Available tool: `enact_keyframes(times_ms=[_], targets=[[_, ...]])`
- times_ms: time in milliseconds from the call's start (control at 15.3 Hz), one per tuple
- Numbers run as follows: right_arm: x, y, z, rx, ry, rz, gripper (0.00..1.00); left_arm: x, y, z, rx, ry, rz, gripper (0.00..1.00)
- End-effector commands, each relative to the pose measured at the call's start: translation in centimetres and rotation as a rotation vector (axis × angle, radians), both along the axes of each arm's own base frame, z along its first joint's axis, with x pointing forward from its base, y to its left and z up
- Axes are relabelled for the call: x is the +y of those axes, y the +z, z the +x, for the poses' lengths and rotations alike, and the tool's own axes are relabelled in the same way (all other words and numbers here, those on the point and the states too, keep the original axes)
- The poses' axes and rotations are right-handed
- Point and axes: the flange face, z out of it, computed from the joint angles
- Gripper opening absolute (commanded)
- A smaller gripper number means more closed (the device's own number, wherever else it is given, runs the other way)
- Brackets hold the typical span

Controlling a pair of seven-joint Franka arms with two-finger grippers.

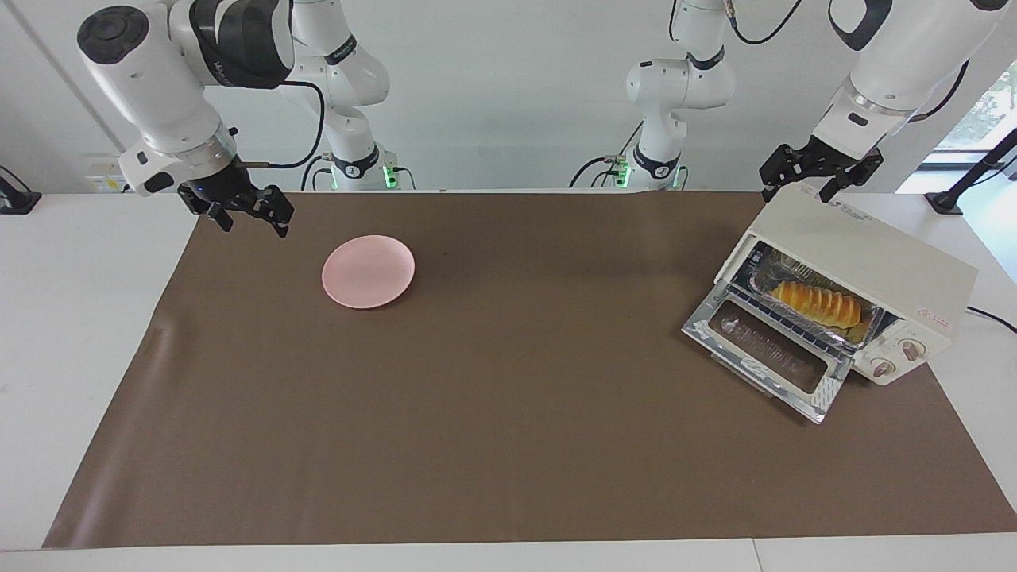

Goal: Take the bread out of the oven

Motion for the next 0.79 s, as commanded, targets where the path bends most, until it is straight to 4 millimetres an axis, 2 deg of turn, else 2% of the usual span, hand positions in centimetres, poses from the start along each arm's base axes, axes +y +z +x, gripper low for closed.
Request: enact_keyframes(times_ms=[0,197,393,524,721], targets=[[-0.4,0.2,-0.1,-0.002,0.000,0.008,1.00,-2.4,-1.3,3.3,0.036,0.008,0.015,1.00],[-0.6,0.3,-0.1,-0.006,-0.002,0.008,1.00,-2.9,-3.4,8.3,0.052,0.081,0.038,1.00],[-0.6,0.3,0.1,-0.015,-0.003,0.007,1.00,-2.6,-7.6,12.2,0.060,0.234,0.106,1.00],[-0.3,0.4,0.1,-0.018,-0.002,0.007,1.00,-2.4,-8.7,13.4,-0.010,0.354,0.126,1.00],[0.5,1.0,1.0,-0.086,0.013,0.003,1.00,-1.5,-12.7,13.7,-0.050,0.482,0.231,1.00]])
